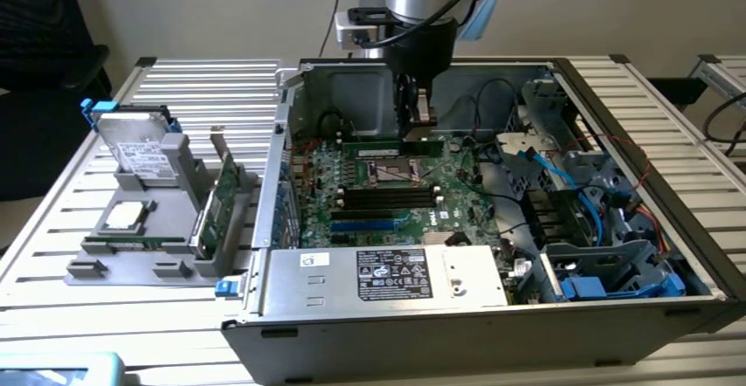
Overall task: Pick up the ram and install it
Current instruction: 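Insert the ram into the slot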
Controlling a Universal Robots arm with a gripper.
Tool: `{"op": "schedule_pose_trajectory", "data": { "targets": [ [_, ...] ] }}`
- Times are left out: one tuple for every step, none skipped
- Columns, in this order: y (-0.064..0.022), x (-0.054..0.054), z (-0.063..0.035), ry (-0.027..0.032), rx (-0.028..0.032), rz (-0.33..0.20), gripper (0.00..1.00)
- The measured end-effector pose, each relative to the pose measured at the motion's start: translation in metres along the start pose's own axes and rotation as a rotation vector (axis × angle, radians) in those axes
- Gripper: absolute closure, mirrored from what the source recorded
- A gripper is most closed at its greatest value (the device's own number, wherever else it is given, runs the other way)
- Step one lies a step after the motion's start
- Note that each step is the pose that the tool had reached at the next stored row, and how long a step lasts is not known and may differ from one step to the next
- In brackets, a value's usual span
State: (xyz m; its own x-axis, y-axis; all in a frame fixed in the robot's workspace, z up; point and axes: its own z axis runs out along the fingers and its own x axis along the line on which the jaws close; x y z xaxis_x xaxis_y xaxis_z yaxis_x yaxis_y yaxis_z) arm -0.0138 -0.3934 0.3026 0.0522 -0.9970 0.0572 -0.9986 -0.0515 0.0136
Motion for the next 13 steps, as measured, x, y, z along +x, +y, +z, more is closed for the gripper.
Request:
{"op": "schedule_pose_trajectory", "data": {
  "targets": [
    [-0.0001, 0.000, 0.0009, 0.0038, -0.0001, 0.000, 0.86],
    [-0.0002, 0.000, 0.0020, 0.0061, -0.0002, 0.000, 0.86],
    [-0.0003, 0.000, 0.0030, 0.0070, -0.0004, 0.000, 0.86],
    [-0.0005, 0.000, 0.0043, 0.0071, -0.0004, 0.000, 0.86],
    [-0.0007, 0.000, 0.0058, 0.0071, -0.0004, 0.000, 0.86],
    [-0.0009, 0.000, 0.0075, 0.0071, -0.0003, 0.000, 0.86],
    [-0.0011, 0.000, 0.0093, 0.0071, -0.0003, 0.000, 0.86],
    [-0.0012, -0.001, 0.0111, 0.0070, -0.0003, 0.000, 0.86],
    [-0.0012, -0.001, 0.0127, 0.0070, -0.0003, 0.000, 0.86],
    [-0.0012, -0.001, 0.0147, 0.0070, -0.0003, 0.000, 0.86],
    [-0.0013, -0.001, 0.0164, 0.0071, -0.0004, 0.000, 0.86],
    [-0.0013, -0.001, 0.0176, 0.0072, -0.0004, 0.000, 0.86],
    [-0.0013, -0.001, 0.0185, 0.0072, -0.0004, 0.000, 0.86]
  ]
}}
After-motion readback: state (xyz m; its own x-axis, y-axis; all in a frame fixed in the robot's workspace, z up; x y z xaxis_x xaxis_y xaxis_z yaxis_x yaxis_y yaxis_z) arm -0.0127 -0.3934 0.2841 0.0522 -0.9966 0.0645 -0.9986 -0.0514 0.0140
